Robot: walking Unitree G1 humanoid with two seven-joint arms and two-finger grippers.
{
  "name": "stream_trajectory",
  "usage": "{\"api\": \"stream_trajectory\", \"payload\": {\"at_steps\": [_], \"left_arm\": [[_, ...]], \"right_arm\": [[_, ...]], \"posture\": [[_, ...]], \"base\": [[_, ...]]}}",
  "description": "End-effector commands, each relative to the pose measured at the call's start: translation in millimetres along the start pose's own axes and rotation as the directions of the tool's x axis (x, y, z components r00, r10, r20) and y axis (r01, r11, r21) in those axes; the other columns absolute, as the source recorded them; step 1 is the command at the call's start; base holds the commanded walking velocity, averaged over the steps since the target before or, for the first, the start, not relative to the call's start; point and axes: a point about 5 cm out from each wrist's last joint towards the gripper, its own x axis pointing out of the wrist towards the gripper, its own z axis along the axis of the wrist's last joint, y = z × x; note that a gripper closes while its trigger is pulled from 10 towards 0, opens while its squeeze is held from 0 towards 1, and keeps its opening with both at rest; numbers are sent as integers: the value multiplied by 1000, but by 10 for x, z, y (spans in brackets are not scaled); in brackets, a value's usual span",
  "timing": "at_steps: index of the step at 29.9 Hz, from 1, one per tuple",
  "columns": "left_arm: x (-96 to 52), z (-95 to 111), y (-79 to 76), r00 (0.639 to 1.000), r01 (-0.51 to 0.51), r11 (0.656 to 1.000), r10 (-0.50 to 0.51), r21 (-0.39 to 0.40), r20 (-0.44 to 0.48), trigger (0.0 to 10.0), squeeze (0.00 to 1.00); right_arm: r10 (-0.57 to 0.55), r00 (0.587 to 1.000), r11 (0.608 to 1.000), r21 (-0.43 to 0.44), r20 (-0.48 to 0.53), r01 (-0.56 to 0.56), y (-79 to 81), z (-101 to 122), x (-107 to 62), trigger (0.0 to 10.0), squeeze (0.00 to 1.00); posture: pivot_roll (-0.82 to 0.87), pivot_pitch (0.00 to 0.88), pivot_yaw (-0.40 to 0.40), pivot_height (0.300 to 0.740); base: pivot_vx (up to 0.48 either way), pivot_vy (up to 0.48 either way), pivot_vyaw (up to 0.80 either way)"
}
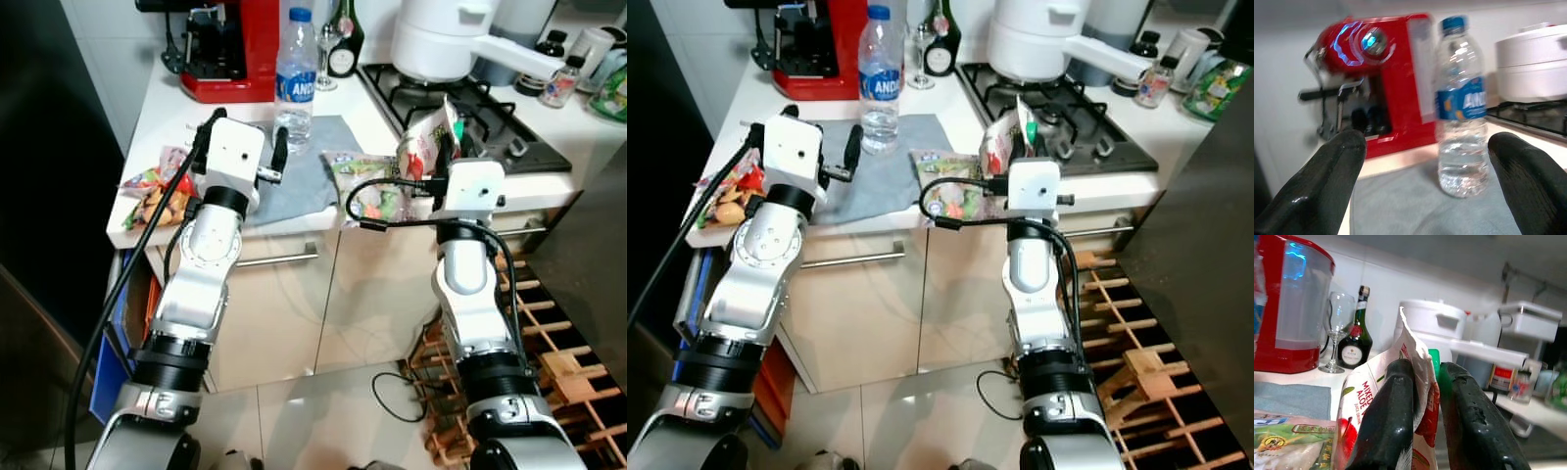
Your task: Restocking fridge
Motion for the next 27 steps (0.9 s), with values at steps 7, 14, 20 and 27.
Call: {"api": "stream_trajectory", "payload": {"at_steps": [7,14,20,27], "left_arm": [[-35,-89,-20,999,-21,999,19,-48,-51,10000,0],[-21,-100,-2,997,-42,998,40,-40,-59,10000,0],[-17,-83,-36,998,-38,999,38,-20,-42,10000,0],[-11,-77,-56,999,-38,999,38,-12,-36,10000,0]], "right_arm": [[35,999,999,36,-42,-33,53,-64,-2,0,0],[88,991,993,-86,103,-80,99,152,48,0,0],[102,963,981,-187,250,-55,89,412,97,0,0],[92,975,981,-189,204,-53,62,317,64,0,0]], "posture": [[-32,0,-6,740],[-33,0,-5,740],[-44,0,-6,740],[-53,0,-8,740]], "base": [[-34,0,0],[-296,0,0],[-322,0,0],[-318,0,0]]}}
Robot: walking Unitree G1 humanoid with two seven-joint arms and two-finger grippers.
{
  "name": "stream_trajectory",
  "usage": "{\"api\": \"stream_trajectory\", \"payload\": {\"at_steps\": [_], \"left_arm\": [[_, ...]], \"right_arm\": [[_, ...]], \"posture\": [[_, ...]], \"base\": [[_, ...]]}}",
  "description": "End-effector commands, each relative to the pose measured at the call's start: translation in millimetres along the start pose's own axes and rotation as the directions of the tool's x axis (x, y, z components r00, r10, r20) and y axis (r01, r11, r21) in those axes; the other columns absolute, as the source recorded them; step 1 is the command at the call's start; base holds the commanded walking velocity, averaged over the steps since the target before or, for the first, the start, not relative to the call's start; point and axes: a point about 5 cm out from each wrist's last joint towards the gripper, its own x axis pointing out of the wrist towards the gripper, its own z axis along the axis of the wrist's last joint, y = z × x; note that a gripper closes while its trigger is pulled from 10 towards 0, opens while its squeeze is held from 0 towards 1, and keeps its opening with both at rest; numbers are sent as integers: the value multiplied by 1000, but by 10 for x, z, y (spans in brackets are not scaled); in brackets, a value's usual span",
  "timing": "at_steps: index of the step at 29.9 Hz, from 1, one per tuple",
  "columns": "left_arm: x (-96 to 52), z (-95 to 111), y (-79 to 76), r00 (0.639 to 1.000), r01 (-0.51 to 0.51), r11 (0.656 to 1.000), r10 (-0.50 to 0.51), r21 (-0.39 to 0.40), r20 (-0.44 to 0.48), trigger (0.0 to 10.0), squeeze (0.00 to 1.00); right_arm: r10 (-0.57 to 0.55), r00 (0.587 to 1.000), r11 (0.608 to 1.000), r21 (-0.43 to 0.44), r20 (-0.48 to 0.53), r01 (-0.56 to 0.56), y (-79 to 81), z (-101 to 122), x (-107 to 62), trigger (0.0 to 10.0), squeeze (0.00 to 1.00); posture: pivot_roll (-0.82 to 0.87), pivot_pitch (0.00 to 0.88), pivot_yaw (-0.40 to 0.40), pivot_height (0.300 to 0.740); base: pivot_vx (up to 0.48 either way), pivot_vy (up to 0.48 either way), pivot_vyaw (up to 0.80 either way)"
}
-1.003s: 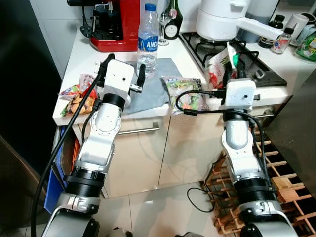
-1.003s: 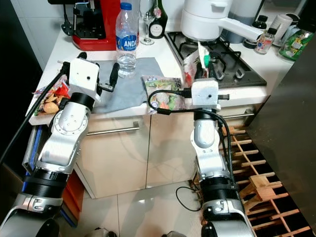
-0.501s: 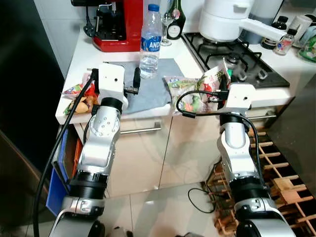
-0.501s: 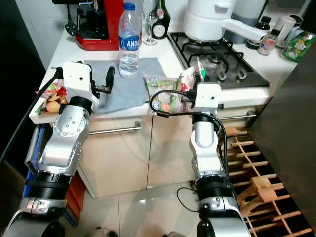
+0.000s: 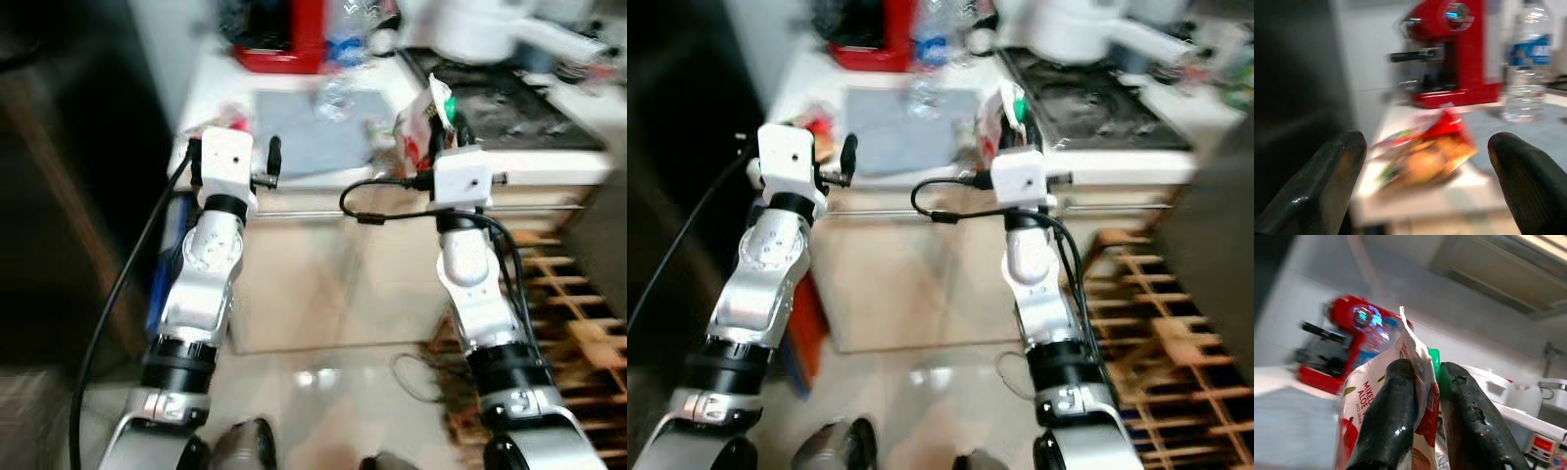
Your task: Restocking fridge
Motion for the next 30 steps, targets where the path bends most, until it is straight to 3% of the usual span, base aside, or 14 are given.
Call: {"api": "stream_trajectory", "payload": {"at_steps": [1,11,15,18,30], "left_arm": [[38,65,-67,1000,17,1000,-17,7,20,10000,0],[18,15,-105,1000,23,1000,-23,1,4,10000,0],[-30,-36,-102,1000,30,1000,-30,4,-2,10000,0],[-45,-57,-89,1000,27,999,-27,25,-8,10000,0],[-74,-101,-153,997,73,997,-73,-14,-21,10000,0]], "right_arm": [[-33,999,999,-3,-7,33,-96,-10,9,0,0],[-30,991,998,46,-131,37,-79,-200,-90,0,0],[-29,974,996,75,-226,47,-93,-354,-184,0,0],[-25,972,996,74,-234,44,-95,-371,-200,0,0],[13,961,996,87,-276,11,-59,-459,-268,0,0]], "posture": [[-55,0,-8,740],[-60,0,-9,740],[-60,0,-11,740],[-60,0,-12,740],[-69,0,-11,740]], "base": [[-319,0,0],[-312,0,0],[0,0,0],[0,0,0],[0,-480,0]]}}
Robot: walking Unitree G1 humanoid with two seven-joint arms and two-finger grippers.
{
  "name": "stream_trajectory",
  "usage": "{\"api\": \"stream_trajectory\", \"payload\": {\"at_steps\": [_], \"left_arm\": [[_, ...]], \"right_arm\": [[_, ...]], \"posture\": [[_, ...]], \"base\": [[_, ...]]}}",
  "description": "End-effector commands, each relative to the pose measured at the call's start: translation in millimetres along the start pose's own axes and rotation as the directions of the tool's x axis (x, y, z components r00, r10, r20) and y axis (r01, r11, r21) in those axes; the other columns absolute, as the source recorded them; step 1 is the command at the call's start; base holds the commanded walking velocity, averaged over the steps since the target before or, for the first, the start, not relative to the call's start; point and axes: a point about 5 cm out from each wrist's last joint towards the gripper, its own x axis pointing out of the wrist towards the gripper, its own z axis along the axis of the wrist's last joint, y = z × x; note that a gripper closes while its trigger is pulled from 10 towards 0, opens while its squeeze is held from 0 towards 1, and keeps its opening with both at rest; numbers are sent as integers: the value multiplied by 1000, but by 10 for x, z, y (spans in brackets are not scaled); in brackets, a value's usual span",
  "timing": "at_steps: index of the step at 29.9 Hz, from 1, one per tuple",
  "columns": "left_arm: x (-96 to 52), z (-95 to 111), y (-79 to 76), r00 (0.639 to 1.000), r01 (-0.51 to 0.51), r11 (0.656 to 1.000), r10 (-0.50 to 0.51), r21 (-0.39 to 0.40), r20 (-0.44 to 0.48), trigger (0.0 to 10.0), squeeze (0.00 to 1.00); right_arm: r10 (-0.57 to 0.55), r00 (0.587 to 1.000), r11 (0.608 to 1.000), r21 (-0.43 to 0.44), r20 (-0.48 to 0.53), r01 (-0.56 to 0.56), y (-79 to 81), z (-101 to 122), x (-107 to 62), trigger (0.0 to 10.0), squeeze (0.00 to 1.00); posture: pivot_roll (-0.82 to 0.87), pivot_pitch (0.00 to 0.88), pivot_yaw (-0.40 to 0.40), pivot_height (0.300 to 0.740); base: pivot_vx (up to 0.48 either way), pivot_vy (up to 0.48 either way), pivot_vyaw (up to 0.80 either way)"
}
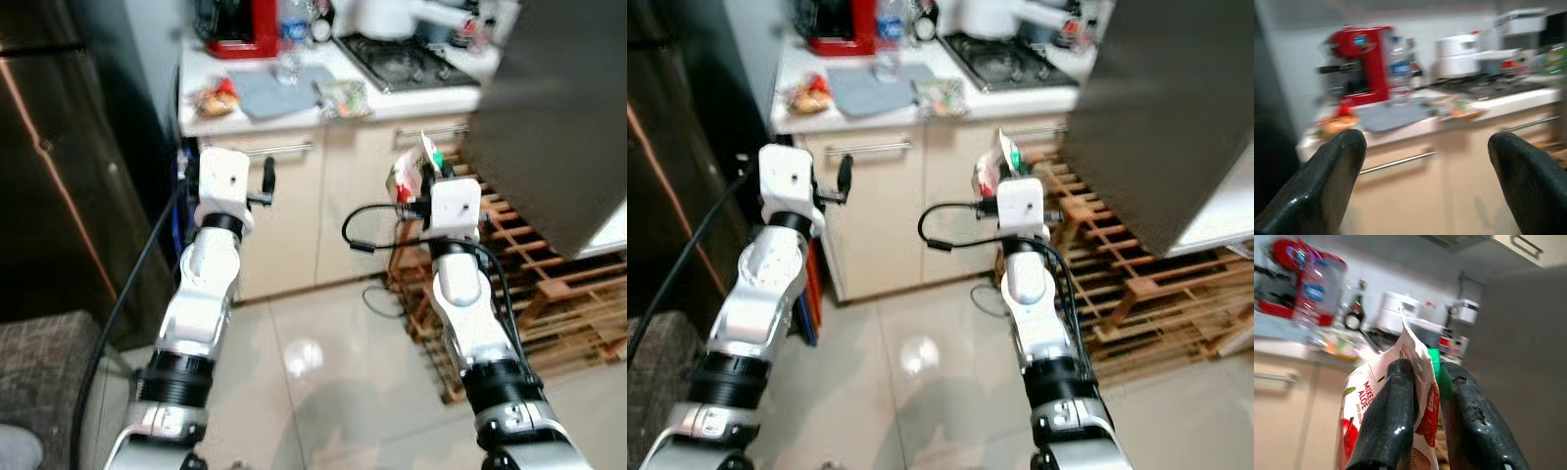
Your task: Restocking fridge
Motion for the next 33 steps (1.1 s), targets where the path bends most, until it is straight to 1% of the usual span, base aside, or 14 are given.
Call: {"api": "stream_trajectory", "payload": {"at_steps": [1,9,11,20,26,27,30,33], "left_arm": [[5,-3,56,1000,-8,1000,8,7,2,10000,0],[-5,-45,36,1000,0,1000,0,-14,-15,10000,0],[-18,-35,17,1000,13,1000,-13,-26,-3,10000,0],[-15,-4,-18,999,34,999,-33,-39,18,10000,0],[-21,-30,19,1000,11,1000,-11,-18,6,10000,0],[-14,-66,53,1000,-13,1000,13,-2,-16,10000,0],[-8,-94,77,999,-29,1000,29,-5,-31,10000,0],[5,-123,96,998,-38,999,38,-2,-49,10000,0]], "right_arm": [[6,1000,1000,17,-12,-5,20,-7,-1,0,0],[19,999,1000,13,-34,-18,13,-69,-40,0,0],[26,999,1000,14,-44,-26,23,-99,-71,0,0],[40,998,999,21,-50,-39,53,-109,-91,0,0],[42,998,999,21,-52,-41,51,-119,-100,0,0],[44,998,999,21,-54,-43,51,-125,-105,0,0],[46,997,999,19,-56,-45,51,-130,-110,0,0],[46,997,999,7,-61,-46,44,-134,-118,0,0]], "posture": [[-69,0,-11,740],[-80,0,-12,740],[-83,0,-12,740],[-84,0,-11,740],[-83,0,-10,740],[-83,0,-10,740],[-83,0,-10,740],[-89,0,-8,740]], "base": [[0,-480,0],[0,-480,0],[0,-480,0],[0,-480,0],[0,-480,0],[0,-480,0],[0,-480,0],[0,-480,665]]}}
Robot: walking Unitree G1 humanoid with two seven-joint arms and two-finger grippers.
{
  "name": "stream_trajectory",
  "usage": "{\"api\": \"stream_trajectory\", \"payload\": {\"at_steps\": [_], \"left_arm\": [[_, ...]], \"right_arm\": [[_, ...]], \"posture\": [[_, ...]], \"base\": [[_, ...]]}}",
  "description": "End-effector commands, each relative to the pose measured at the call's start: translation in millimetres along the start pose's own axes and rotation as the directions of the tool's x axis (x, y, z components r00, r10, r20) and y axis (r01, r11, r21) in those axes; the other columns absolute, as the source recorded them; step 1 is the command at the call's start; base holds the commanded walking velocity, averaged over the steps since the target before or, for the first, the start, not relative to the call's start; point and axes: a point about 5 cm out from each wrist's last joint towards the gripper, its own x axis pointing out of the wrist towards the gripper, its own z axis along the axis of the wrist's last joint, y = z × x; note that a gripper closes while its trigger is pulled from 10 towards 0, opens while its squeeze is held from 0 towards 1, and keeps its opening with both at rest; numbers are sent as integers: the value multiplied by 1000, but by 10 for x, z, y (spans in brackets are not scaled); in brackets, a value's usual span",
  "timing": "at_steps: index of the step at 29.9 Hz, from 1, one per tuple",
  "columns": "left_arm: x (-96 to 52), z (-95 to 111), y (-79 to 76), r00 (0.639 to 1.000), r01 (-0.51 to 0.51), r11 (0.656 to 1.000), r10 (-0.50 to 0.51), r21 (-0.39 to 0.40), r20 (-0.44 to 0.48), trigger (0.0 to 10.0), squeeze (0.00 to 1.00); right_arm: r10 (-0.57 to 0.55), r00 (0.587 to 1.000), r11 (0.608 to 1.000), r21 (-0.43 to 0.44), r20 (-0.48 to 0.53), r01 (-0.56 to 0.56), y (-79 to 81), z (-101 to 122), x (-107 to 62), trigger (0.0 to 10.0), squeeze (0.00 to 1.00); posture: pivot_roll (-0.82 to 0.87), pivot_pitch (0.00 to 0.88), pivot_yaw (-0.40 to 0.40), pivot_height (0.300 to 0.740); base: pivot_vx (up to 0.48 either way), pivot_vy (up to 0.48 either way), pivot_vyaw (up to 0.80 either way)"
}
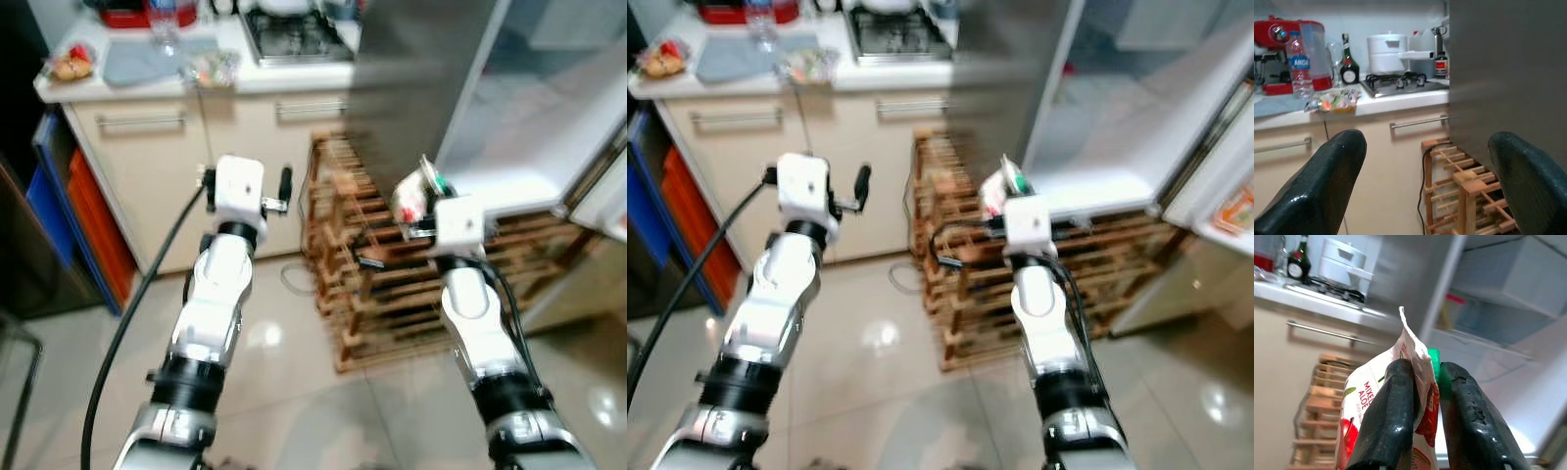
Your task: Restocking fridge
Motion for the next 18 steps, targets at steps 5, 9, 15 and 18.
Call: {"api": "stream_trajectory", "payload": {"at_steps": [5,9,15,18], "left_arm": [[24,-92,87,998,-37,999,38,21,-50,10000,0],[64,-95,99,998,-40,999,42,31,-53,10000,0],[80,-125,105,997,-38,999,40,35,-61,10000,0],[87,-153,106,997,-35,999,38,38,-71,10000,0]], "right_arm": [[14,1000,1000,6,7,-14,56,32,-9,0,0],[8,1000,1000,6,-2,-8,40,5,-59,0,0],[6,1000,1000,-7,-5,-6,20,-24,-145,0,0],[2,1000,1000,-10,-15,-2,13,-59,-204,0,0]], "posture": [[-97,0,-5,740],[-109,0,0,740],[-117,0,4,740],[-124,0,7,740]], "base": [[0,-480,736],[0,-480,519],[0,-480,0],[0,-480,0]]}}
